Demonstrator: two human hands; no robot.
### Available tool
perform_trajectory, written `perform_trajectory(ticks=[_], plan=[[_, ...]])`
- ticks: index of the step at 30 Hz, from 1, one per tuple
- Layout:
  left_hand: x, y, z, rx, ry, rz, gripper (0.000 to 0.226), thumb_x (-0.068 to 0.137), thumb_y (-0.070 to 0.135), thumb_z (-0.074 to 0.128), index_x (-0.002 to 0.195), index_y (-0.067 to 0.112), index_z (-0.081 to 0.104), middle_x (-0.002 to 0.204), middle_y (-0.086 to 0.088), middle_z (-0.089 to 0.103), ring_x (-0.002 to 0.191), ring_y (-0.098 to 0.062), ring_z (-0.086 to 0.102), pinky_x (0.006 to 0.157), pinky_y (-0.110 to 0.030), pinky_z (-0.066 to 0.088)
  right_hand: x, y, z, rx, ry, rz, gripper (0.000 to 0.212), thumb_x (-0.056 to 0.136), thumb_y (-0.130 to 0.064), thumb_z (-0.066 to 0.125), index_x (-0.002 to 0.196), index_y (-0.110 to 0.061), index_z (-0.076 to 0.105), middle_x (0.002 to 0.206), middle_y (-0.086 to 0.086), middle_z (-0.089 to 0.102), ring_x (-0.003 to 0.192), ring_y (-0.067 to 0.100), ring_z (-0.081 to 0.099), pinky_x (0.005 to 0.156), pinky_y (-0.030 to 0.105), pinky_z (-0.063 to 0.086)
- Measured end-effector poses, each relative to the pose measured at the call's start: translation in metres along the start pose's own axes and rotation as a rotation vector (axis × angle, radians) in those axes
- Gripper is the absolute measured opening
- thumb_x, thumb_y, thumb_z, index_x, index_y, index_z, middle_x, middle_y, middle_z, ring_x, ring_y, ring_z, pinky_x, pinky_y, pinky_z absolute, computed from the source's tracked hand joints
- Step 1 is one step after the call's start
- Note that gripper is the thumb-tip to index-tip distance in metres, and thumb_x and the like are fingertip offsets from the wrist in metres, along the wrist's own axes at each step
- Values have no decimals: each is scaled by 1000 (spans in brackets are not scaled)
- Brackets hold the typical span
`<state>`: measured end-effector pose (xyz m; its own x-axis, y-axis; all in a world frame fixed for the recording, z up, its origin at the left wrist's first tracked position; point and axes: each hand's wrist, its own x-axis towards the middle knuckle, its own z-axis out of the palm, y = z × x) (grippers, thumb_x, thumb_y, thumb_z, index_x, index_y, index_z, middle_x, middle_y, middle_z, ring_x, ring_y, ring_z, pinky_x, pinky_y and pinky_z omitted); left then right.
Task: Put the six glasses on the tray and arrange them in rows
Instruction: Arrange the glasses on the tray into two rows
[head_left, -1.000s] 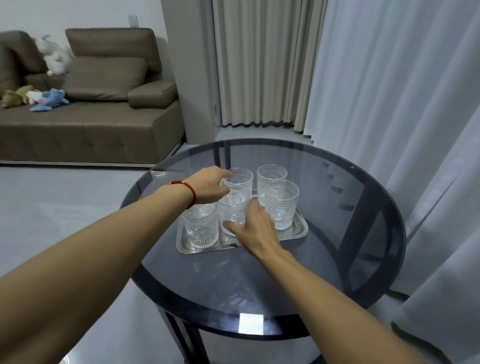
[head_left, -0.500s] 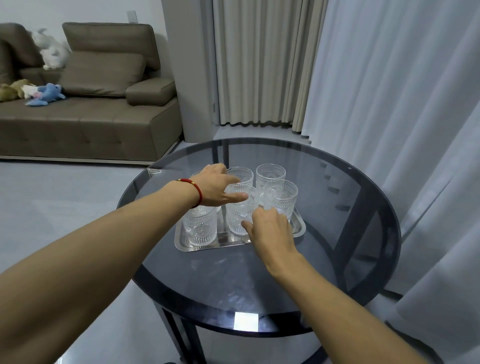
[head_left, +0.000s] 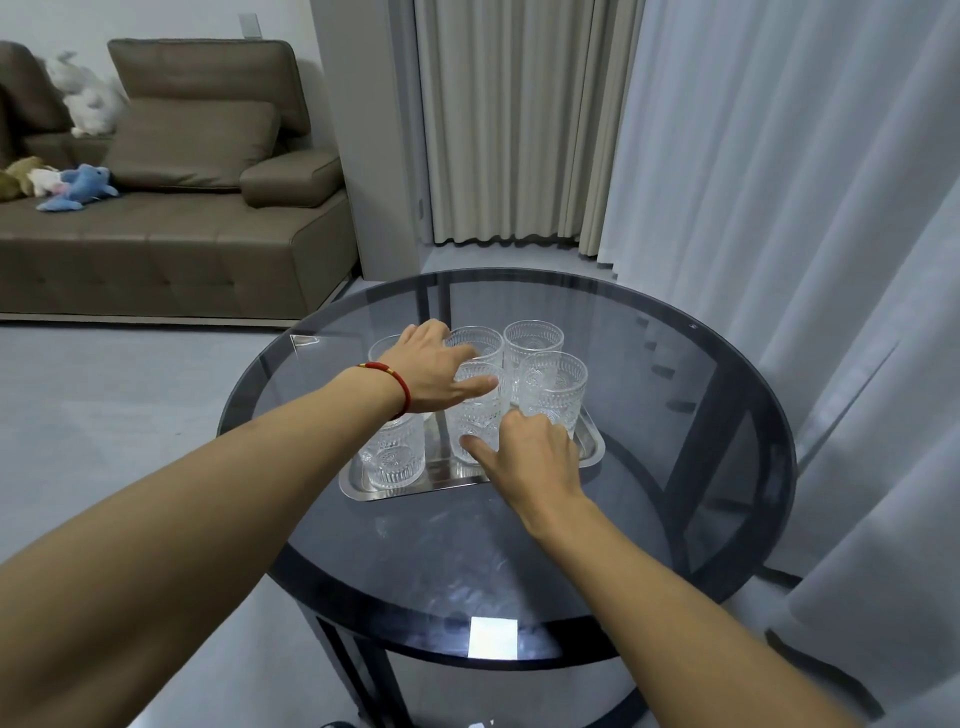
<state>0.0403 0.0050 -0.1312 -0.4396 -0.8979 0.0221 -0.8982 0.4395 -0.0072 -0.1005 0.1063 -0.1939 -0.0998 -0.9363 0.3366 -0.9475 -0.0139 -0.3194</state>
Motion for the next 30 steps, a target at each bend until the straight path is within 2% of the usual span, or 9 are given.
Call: perform_trajectory(ticks=[13, 15, 18, 23, 27, 30], plan=[[0, 10, -7, -64, -89, -50, 73, 94, 71, 25, 155, 30, 30, 156, -21, 27, 145, -36, 24, 120, -54, 17, 2, 1, 4, -6, -6, 38, 54, 92, -59, 56, 99, -6, 65, 95, 15, 70, 94, 41, 66, 64, 37, 35], [-3, 10, -8, -120, -55, -47, 67, 99, 61, 29, 155, 24, 30, 155, -20, 31, 144, -35, 27, 120, -52, 20, 2, 2, 5, -18, -3, 38, 54, 92, -58, 56, 100, -6, 65, 96, 15, 70, 95, 41, 66, 65, 38, 35], [-11, 8, -12, -197, 30, -43, 60, 103, 45, 35, 153, 13, 32, 151, -18, 40, 139, -32, 37, 115, -49, 31, 2, 4, 4, -54, 12, 26, 51, 91, -56, 55, 99, -7, 65, 99, 16, 70, 95, 42, 66, 65, 38, 33], [-21, 7, -17, -218, 91, -97, 52, 101, 31, 41, 148, 9, 38, 141, -19, 52, 127, -33, 49, 107, -47, 43, 2, 8, 3, -60, 19, 4, 47, 92, -54, 55, 93, -8, 64, 96, 15, 70, 92, 41, 66, 64, 37, 33], [-23, 9, -19, -275, 90, -137, 50, 100, 19, 42, 148, 8, 36, 132, -20, 58, 116, -34, 56, 96, -42, 45, 2, 8, 1, -55, 17, 1, 45, 92, -55, 56, 88, -10, 62, 92, 13, 70, 90, 40, 66, 63, 36, 33], [-23, 12, -21, -322, 88, -153, 51, 98, 14, 45, 148, 8, 35, 137, -20, 56, 120, -34, 55, 99, -41, 44, 4, 10, -1, -41, 5, 9, 42, 91, -57, 56, 80, -16, 53, 89, 11, 70, 88, 39, 66, 63, 36, 33]])
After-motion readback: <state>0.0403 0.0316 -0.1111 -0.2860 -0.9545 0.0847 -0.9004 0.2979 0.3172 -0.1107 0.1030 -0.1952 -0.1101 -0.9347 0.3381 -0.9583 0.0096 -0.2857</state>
